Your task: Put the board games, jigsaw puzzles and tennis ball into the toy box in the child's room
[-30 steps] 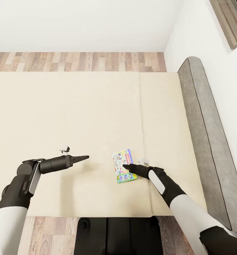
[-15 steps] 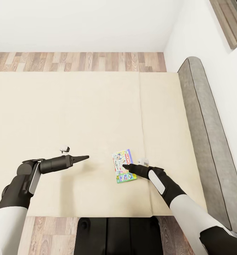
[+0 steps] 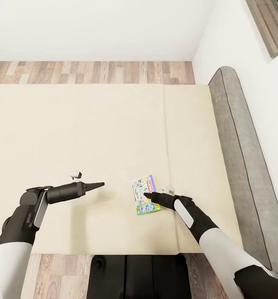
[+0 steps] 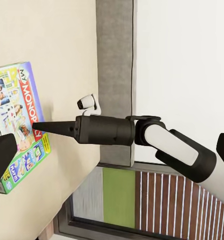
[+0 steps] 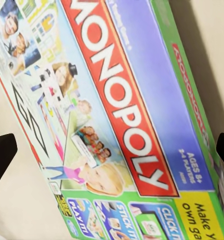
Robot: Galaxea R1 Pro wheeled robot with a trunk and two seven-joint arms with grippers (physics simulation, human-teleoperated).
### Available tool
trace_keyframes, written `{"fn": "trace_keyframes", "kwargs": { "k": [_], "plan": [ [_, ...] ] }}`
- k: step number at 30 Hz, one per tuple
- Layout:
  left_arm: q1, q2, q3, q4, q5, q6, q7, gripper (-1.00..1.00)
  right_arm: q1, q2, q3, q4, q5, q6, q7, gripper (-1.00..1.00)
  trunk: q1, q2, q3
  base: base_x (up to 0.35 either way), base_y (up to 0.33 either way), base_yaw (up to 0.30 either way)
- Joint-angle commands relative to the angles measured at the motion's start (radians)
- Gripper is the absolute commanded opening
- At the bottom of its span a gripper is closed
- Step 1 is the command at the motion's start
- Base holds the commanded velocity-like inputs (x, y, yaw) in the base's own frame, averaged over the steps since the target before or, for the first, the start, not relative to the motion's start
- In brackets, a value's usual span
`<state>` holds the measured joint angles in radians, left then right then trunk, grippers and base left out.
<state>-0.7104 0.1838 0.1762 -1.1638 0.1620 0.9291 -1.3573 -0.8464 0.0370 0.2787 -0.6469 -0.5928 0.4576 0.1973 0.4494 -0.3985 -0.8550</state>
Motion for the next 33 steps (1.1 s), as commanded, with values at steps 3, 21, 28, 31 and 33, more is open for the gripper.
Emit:
{"fn": "trace_keyframes", "kwargs": {
  "k": [3, 21, 28, 31, 33],
  "plan": [
    [0.0, 0.0, 0.0, 0.0, 0.002, 0.01, -0.002, 1.0, 0.0, 0.0, 0.0, 0.0, -0.002, 0.003, 0.001, 1.0, 0.001, -0.002, -0.001, 0.0, 0.0, 0.0],
    [0.0, -0.001, 0.0, 0.0, 0.002, 0.01, -0.002, 1.0, 0.0, -0.002, 0.002, -0.011, -0.002, 0.002, 0.031, 1.0, 0.001, -0.002, -0.001, 0.0, 0.0, 0.0],
    [0.0, -0.001, 0.0, 0.0, 0.002, 0.01, -0.002, 1.0, 0.0, -0.002, 0.002, -0.014, -0.002, 0.001, 0.033, 1.0, 0.001, -0.002, -0.001, 0.0, 0.0, 0.0],
    [0.0, -0.001, 0.0, 0.0, 0.002, 0.01, -0.002, 1.0, 0.0, -0.002, 0.002, -0.014, -0.002, 0.001, 0.033, 1.0, 0.001, -0.002, -0.001, 0.0, 0.0, 0.0],
    [0.0, -0.001, 0.0, 0.0, 0.002, 0.01, -0.002, 1.0, 0.0, -0.002, 0.002, -0.014, -0.002, 0.001, 0.033, 1.0, 0.001, -0.002, -0.001, 0.0, 0.0, 0.0]
  ]
}}
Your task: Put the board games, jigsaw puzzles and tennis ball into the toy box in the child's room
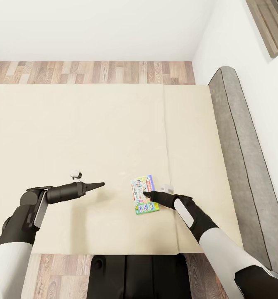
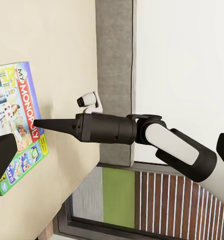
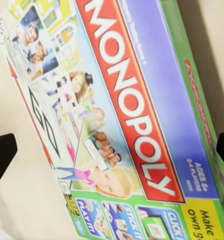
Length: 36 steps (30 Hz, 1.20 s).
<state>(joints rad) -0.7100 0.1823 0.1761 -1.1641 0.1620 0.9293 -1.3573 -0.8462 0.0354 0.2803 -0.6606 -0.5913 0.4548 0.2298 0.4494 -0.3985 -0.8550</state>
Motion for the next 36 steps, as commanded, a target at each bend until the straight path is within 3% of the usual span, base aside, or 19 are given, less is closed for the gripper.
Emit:
{"fn": "trace_keyframes", "kwargs": {
  "k": [1, 36],
  "plan": [
    [0.0, 0.0, 0.0, 0.0, 0.002, 0.01, -0.002, 1.0, 0.0, 0.0, 0.0, 0.0, -0.003, 0.004, 0.0, 1.0, 0.001, -0.002, -0.001, 0.0, 0.0, 0.0],
    [0.0, 0.001, 0.0, 0.001, 0.002, 0.011, -0.002, 1.0, 0.0, 0.0, 0.0, -0.001, -0.003, 0.004, 0.0, 1.0, 0.001, -0.002, -0.001, 0.0, 0.0, 0.0]
  ]
}}
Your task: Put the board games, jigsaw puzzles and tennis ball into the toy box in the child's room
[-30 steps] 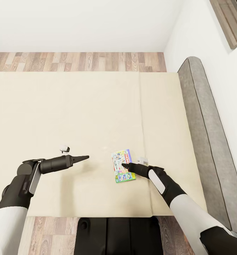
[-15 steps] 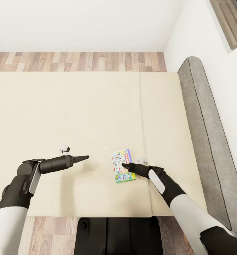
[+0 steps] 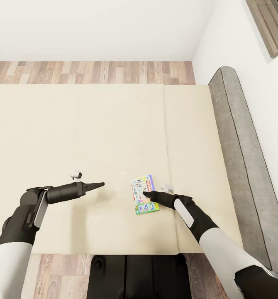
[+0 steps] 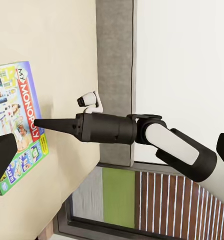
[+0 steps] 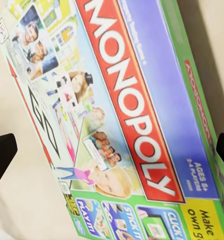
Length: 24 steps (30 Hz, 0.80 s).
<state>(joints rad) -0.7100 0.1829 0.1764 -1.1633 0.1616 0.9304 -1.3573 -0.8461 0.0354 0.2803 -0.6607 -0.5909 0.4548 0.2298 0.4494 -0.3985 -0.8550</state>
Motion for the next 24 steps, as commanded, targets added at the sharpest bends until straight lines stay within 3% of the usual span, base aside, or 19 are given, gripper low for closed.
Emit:
{"fn": "trace_keyframes", "kwargs": {
  "k": [1, 24],
  "plan": [
    [0.0, 0.0, 0.0, 0.0, 0.002, 0.01, -0.002, 1.0, 0.0, 0.0, 0.0, 0.0, -0.003, 0.004, 0.0, 1.0, 0.001, -0.002, -0.001, 0.0, 0.0, 0.0],
    [0.0, 0.0, 0.0, -0.001, 0.003, 0.01, -0.002, 1.0, 0.0, 0.0, 0.0, 0.0, -0.003, 0.004, 0.0, 1.0, 0.001, -0.002, -0.001, 0.0, 0.083, 0.0]
  ]
}}
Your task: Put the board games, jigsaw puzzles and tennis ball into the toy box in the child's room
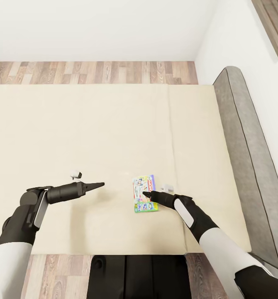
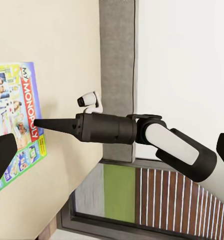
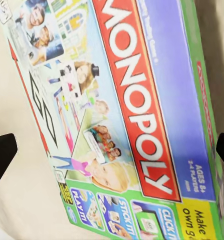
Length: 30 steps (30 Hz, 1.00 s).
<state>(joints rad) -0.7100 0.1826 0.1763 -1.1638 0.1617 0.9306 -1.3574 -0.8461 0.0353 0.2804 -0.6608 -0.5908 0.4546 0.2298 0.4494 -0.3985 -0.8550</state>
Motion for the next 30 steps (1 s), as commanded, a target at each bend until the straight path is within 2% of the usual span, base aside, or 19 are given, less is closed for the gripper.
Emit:
{"fn": "trace_keyframes", "kwargs": {
  "k": [1, 30],
  "plan": [
    [0.0, 0.001, 0.0, 0.0, 0.002, 0.01, -0.002, 1.0, 0.0, 0.0, 0.0, 0.0, -0.003, 0.004, 0.0, 1.0, 0.001, -0.002, -0.001, 0.0, 0.129, 0.0],
    [0.0, 0.0, -0.001, 0.0, 0.002, 0.01, -0.002, 1.0, -0.001, 0.0, 0.0, 0.0, -0.003, 0.003, 0.0, 1.0, 0.001, -0.002, -0.001, 0.0, 0.073, 0.0]
  ]
}}
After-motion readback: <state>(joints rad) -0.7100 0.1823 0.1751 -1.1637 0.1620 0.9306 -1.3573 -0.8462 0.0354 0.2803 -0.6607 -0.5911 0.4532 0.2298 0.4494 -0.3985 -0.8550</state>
